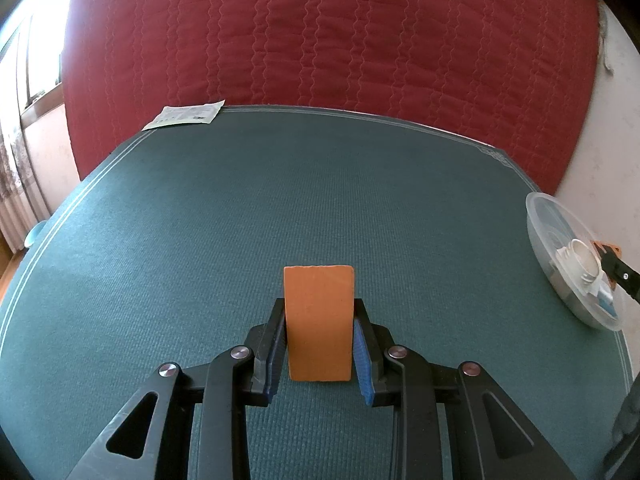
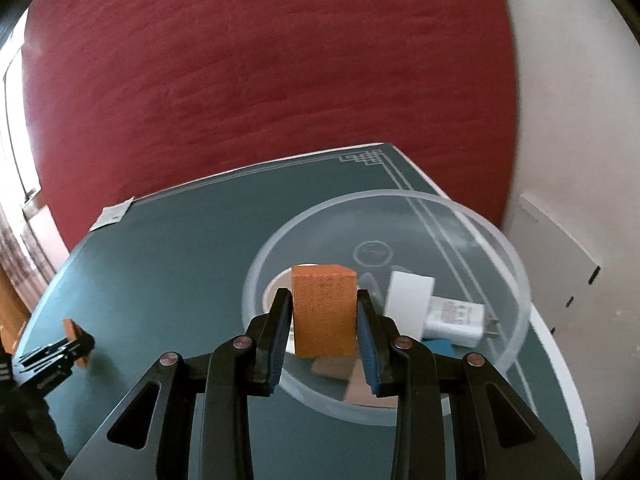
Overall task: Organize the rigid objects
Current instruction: 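Carry the orange wedge into the clear bowl and open the right gripper, then carry the tall orange block into the clear bowl and open the left gripper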
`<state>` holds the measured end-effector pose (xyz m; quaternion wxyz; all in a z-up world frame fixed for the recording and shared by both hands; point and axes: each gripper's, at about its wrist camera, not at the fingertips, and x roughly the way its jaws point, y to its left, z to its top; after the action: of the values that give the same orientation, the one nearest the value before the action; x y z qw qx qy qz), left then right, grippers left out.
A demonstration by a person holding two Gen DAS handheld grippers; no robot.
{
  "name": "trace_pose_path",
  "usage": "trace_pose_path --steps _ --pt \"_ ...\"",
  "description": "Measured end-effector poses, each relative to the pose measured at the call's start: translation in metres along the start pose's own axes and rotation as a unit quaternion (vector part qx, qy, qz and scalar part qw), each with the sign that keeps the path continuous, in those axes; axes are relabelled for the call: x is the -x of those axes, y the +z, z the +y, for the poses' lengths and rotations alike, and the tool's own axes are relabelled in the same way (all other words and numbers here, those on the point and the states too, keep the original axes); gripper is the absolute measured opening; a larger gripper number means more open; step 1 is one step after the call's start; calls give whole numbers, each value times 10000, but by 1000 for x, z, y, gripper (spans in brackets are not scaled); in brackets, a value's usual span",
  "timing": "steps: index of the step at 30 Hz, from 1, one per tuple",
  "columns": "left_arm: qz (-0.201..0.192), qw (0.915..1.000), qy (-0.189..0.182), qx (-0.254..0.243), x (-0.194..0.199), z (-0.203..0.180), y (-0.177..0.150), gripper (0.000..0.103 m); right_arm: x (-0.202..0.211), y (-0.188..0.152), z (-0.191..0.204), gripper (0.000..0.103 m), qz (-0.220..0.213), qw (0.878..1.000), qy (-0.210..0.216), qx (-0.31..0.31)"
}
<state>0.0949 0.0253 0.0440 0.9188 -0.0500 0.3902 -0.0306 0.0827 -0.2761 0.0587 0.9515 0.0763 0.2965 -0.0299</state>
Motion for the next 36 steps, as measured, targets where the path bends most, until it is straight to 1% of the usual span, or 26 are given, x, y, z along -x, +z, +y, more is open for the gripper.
trace_pose_path --steps 4,5,6,8,11,13,14,16,18,25,29,33,36 --pt "8 10000 -8 -15 0 0 0 31 -2 -2 -9 35 0 9999 -128 -52" --pt "13 10000 -16 -24 0 1 0 31 -2 -3 -13 44 -5 9998 -181 -78" --pt "22 10000 -23 -30 0 1 1 31 -1 -3 -16 59 -14 9998 -177 -110" --pt "37 10000 -13 -51 1 0 1 31 4 -4 -24 73 -122 9994 -223 -216" --pt "38 9999 29 -124 2 -3 2 31 11 -5 -31 75 -224 9992 -261 -212" --pt "32 9998 35 -189 4 -8 3 31 15 -7 -39 82 -253 9990 -288 -247" --pt "24 9998 15 -220 6 -11 3 31 17 -8 -44 87 -270 9988 -294 -286" --pt "10 9997 -22 -259 8 -17 5 31 20 -11 -51 93 -277 9985 -299 -358" --pt "10 9995 -98 -296 10 -23 5 31 21 -14 -60 100 -233 9983 -266 -452" --pt "-22 9972 -416 -618 16 -63 13 31 24 -21 -70 101 -76 9988 -215 -445" --pt "-61 9950 -658 -753 17 -86 21 31 27 -25 -72 102 -90 9983 -364 -448" --pt "-80 9915 -932 -904 18 -111 25 31 35 -26 -79 102 -293 9962 -540 -617" --pt "-78 9882 -1117 -1044 18 -131 25 31 40 -26 -85 102 -415 9948 -581 -726"
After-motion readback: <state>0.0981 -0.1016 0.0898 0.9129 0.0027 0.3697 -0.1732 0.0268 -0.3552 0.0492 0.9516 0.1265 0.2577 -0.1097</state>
